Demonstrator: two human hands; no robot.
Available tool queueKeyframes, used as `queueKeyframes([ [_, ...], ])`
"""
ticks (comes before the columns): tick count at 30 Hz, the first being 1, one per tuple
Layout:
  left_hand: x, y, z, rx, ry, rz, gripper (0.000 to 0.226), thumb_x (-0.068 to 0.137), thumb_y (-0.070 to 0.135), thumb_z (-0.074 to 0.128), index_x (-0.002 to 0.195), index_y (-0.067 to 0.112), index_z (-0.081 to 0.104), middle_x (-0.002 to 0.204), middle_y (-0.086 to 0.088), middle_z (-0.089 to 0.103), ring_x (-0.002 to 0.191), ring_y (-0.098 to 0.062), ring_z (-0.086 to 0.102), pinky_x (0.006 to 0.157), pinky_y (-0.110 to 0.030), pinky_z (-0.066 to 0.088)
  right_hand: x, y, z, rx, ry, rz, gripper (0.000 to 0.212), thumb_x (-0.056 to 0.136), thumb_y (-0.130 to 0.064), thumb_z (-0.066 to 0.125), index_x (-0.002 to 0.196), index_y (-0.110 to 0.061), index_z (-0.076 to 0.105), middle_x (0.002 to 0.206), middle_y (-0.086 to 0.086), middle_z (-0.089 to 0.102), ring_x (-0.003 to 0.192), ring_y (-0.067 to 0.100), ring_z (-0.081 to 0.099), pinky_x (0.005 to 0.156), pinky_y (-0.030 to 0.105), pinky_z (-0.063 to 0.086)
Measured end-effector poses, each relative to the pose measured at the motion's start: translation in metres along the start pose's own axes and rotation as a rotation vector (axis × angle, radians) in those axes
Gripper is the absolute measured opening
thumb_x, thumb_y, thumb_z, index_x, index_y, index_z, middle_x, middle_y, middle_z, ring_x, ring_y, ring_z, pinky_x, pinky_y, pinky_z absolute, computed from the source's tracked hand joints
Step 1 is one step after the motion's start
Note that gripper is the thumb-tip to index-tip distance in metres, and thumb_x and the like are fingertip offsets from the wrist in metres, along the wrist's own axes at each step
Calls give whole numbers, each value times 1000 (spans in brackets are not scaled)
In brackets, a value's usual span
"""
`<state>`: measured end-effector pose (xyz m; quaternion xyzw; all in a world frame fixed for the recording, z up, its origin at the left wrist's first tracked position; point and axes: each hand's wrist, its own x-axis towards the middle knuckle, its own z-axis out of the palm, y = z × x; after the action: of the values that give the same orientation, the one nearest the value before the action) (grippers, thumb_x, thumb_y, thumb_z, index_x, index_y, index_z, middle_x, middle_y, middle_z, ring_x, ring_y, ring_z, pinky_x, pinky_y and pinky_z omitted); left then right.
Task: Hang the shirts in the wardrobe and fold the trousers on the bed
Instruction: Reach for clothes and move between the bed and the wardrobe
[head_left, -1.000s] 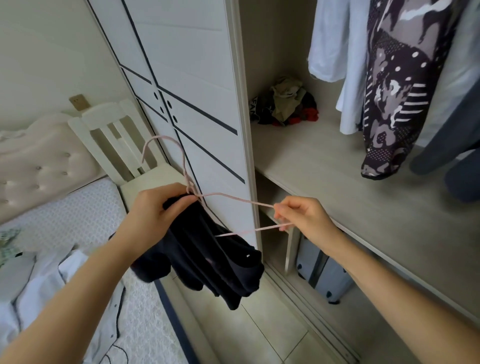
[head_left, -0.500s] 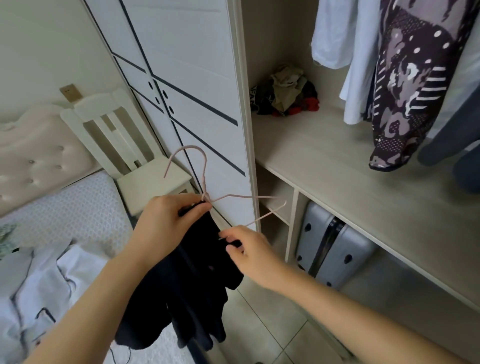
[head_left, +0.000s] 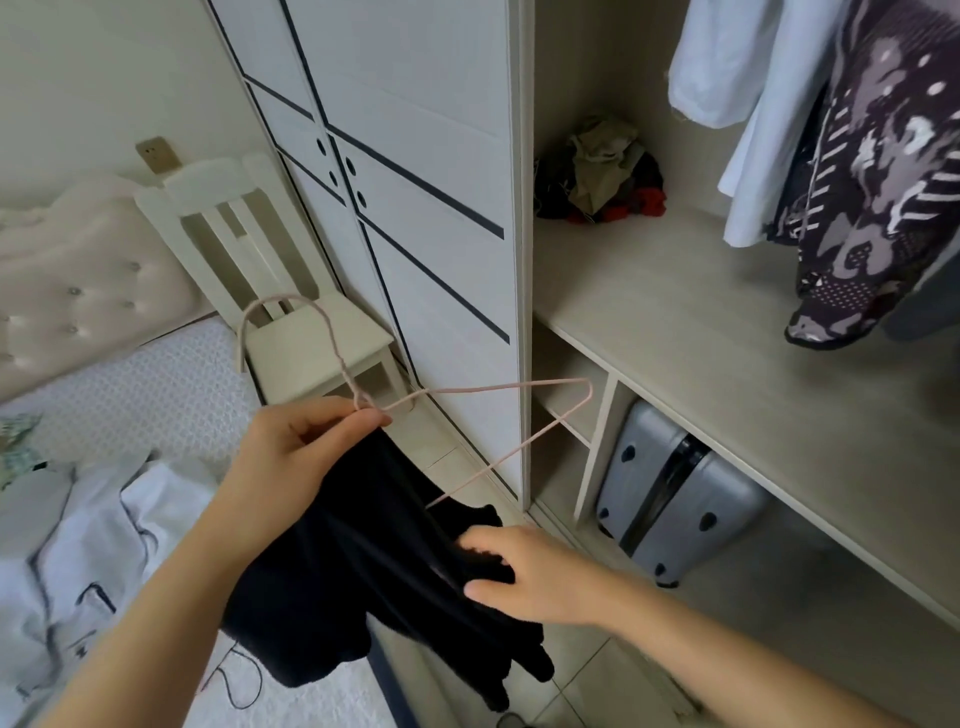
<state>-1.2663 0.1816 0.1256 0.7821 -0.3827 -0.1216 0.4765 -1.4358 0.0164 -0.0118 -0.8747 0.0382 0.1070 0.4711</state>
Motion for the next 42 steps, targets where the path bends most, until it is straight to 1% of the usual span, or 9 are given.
queueKeyframes([
  [2,2,-6,-9,-7,4,-4,19,85,43,61,86,35,79,87,9,76,84,-4,70,74,-7,48,-8,10,-12,-220,-40,19,10,91,-40,51,95,-31,53,88,-10,59,84,11,60,69,33,50],
  [7,0,-22,-19,17,-156,-48,21,86,42,61,87,31,79,87,0,76,85,-22,71,80,-32,55,-22,44,-47,-628,149,-25,26,100,-34,45,122,-26,56,109,-7,57,107,14,49,101,35,35],
  [11,-3,-31,-14,154,-295,-44,31,86,50,58,85,26,78,74,-5,71,74,-31,66,76,-49,52,-31,46,-84,-690,270,-85,19,100,-26,50,108,-23,67,101,-7,59,99,13,52,90,35,44],
  [16,-1,-34,2,193,-357,-21,45,84,55,57,78,15,75,70,-14,65,69,-36,60,71,-47,49,-37,28,-95,-608,436,-123,19,94,-16,58,109,-15,71,114,1,55,107,14,51,84,33,50],
  [21,3,-31,15,133,-371,1,48,84,57,58,82,11,75,75,-19,65,73,-38,61,72,-45,49,-28,-4,-82,-241,494,-171,26,96,-6,50,106,-18,70,130,-7,46,114,-4,46,97,10,35],
  [26,4,-27,23,73,-374,31,26,84,54,62,92,34,77,82,-16,70,80,-38,64,78,-46,51,-17,-18,-68,-15,433,-127,32,104,-12,40,120,-26,63,108,-12,57,103,2,56,92,14,42],
  [32,2,-25,28,26,-386,72,20,84,48,63,90,36,77,78,-8,71,75,-34,65,75,-43,50,-16,-12,-59,76,414,-30,33,102,-20,44,127,-42,46,93,-18,51,89,6,56,86,13,44],
  [39,3,-33,19,61,-361,113,14,85,44,65,93,42,76,82,2,75,76,-23,70,75,-34,53,-26,0,-75,379,357,136,22,88,-13,70,105,-26,69,106,-6,68,98,1,66,89,17,49],
  [42,3,-39,19,173,-400,162,11,87,49,62,88,52,73,77,16,72,68,-9,68,66,-20,52,-30,-4,-80,169,431,130,13,86,-8,71,91,-20,73,92,-7,71,89,2,67,83,19,50],
])
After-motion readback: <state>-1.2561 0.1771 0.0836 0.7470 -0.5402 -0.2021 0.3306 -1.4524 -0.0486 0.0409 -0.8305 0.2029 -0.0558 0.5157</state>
